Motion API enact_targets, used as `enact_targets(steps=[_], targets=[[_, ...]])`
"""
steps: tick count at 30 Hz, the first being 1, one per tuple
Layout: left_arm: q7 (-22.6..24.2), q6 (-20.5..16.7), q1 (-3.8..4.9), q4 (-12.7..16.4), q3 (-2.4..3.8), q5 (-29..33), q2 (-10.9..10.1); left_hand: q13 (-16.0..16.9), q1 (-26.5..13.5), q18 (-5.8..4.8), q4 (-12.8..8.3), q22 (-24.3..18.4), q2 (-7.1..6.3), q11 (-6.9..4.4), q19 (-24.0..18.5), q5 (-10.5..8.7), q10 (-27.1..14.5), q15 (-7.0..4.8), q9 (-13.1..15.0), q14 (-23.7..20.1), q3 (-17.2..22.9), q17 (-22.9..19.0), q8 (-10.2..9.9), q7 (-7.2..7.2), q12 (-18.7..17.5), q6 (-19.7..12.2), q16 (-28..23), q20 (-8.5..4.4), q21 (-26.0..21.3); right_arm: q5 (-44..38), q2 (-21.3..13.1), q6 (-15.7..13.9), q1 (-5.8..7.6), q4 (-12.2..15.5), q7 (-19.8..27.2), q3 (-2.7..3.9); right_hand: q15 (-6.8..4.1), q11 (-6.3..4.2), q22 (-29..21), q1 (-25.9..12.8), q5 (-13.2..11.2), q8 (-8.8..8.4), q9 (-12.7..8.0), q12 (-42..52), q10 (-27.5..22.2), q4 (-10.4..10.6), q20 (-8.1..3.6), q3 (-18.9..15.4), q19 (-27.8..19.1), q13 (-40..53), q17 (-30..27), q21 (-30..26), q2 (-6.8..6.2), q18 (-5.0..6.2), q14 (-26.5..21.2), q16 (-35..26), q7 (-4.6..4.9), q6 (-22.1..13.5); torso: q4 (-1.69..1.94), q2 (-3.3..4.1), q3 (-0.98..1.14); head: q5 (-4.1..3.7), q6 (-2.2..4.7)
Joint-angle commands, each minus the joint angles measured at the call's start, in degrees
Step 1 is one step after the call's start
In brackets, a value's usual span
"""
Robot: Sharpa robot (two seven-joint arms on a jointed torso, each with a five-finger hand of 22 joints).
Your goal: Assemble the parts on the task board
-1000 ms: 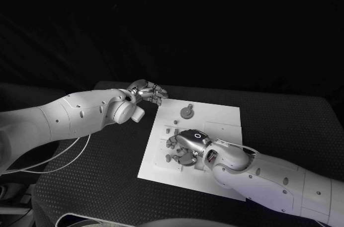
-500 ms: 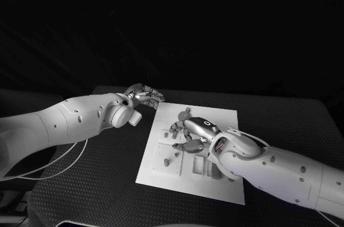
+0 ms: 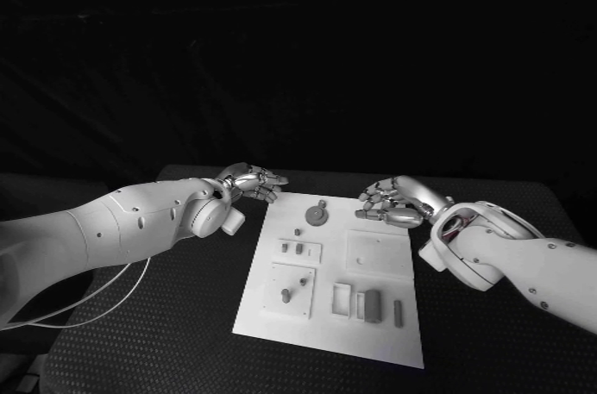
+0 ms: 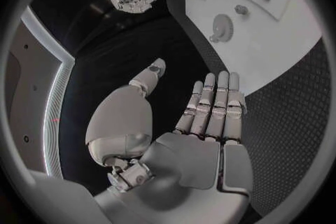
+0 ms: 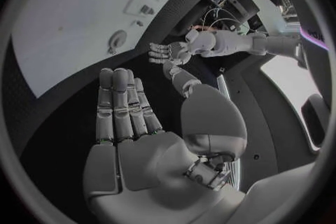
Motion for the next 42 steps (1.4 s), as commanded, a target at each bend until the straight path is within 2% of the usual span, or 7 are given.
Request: enact_targets(steps=[1,9,13,19,22,28,42], targets=[[0.4,2.0,-0.28,0.4,-0.11,0.3,0.0,-1.4,0.0,1.03,0.7,-2.1,-0.62,0.05,-1.5,-0.09,-1.6,0.81,0.6,-1.3,0.5,-1.0,0.7,0.26,-0.2,-0.6,-1.6,0.67,0.0,4.3,-1.8,4.7,0.15,1.3,-2.0,-0.03,-0.94,-0.75,0.0,0.9,-0.1,0.65,0.1,0.8,2.0,-1.0,0.42,-0.5,0.3,0.5,-0.8,-0.4,0.25,0.57,0.3,-0.3,0.70,1.0,-0.80,-0.59,0.47,0.20,0.44],[1.0,2.1,-0.81,2.3,-0.48,0.4,-0.4,-4.4,0.3,1.55,2.9,-6.5,-1.61,-0.13,-4.5,-0.14,-5.4,2.42,1.4,-4.5,1.7,-2.9,1.3,-0.52,-0.1,-2.2,-4.4,2.33,0.1,2.2,-5.4,7.4,0.13,3.9,-7.1,-0.44,-2.75,-2.76,0.0,2.1,0.0,1.92,0.2,3.6,7.5,-2.9,0.35,-1.4,2.2,3.4,-1.9,-0.3,-0.02,0.88,2.0,0.4,0.46,2.8,-1.49,-1.12,1.17,-0.58,1.16],[1.7,2.2,-1.12,4.1,-0.66,0.9,-1.0,-4.3,1.1,2.67,1.0,-6.9,1.48,0.14,0.6,-0.23,-2.3,-0.11,2.0,1.8,-0.1,-1.2,2.6,0.79,1.3,-0.1,-0.8,1.08,1.6,2.2,-7.5,8.2,0.09,5.4,-10.3,-1.75,-4.56,-4.04,0.6,2.8,0.1,3.08,1.6,10.5,7.0,-4.4,-0.46,-2.5,4.3,17.6,-1.8,0.2,-0.14,0.88,3.2,3.0,-0.59,4.1,-1.70,-1.30,1.43,-1.58,1.25],[2.6,3.8,-1.50,5.7,-0.89,1.2,-1.4,-4.5,2.0,2.37,-3.1,-8.4,5.40,-0.01,4.0,-0.03,0.9,-1.25,1.6,4.5,-1.8,-0.3,3.4,2.31,2.1,2.7,0.2,-0.13,1.1,3.0,-10.4,11.5,-0.35,8.3,-15.9,-3.31,-5.79,-5.86,1.8,2.1,0.0,4.22,3.7,21.2,5.9,-3.4,-1.99,-2.9,7.3,33.6,0.9,3.6,-0.29,0.88,5.1,11.2,-2.32,6.3,-1.69,-1.14,1.22,-4.29,1.32],[2.7,3.9,-1.52,6.1,-0.96,1.2,-1.4,-4.6,1.9,2.12,-3.7,-8.8,5.82,0.21,4.6,-0.01,1.6,-1.38,1.3,4.9,-2.0,-0.1,3.3,2.62,2.2,3.1,0.2,-0.45,0.9,5.4,-11.2,16.0,-0.69,9.7,-18.4,-3.78,-6.31,-6.47,1.8,-0.1,0.0,4.49,4.5,24.3,6.2,-1.3,-2.64,-3.3,8.8,36.9,1.8,5.3,-0.12,0.88,6.4,14.3,-2.66,6.9,-1.69,-1.10,1.17,-5.06,1.10],[2.8,3.7,-1.53,6.8,-0.97,1.2,-1.4,-4.5,1.4,1.71,-4.2,-9.3,6.04,0.36,5.2,0.01,3.4,-1.48,0.9,5.1,-2.2,0.1,3.2,2.90,2.8,3.5,0.1,-0.86,0.6,6.7,-11.2,17.9,-0.95,12.2,-21.6,-5.97,-7.89,-7.91,1.7,-4.9,0.0,5.65,7.7,36.6,6.8,3.7,-5.16,-3.2,11.2,47.0,5.9,9.3,-0.47,0.88,8.7,25.0,-4.27,9.1,-1.63,-1.04,1.00,-6.89,0.49],[3.1,4.0,-1.53,8.1,-0.97,1.2,-1.7,-4.2,0.8,1.32,-4.2,-9.7,6.19,-0.19,5.7,0.00,5.1,-1.62,0.6,5.5,-2.4,0.3,3.1,3.27,3.4,4.1,0.0,-1.25,0.4,5.7,-7.5,17.5,-1.26,11.9,-27.0,-8.35,-8.99,-9.11,1.6,-9.2,0.0,5.39,10.6,50.4,6.9,6.9,-7.64,-2.9,13.6,54.2,14.4,12.8,1.07,0.88,14.5,30.7,-5.46,11.7,-1.50,-1.00,0.74,-8.20,-0.85]])
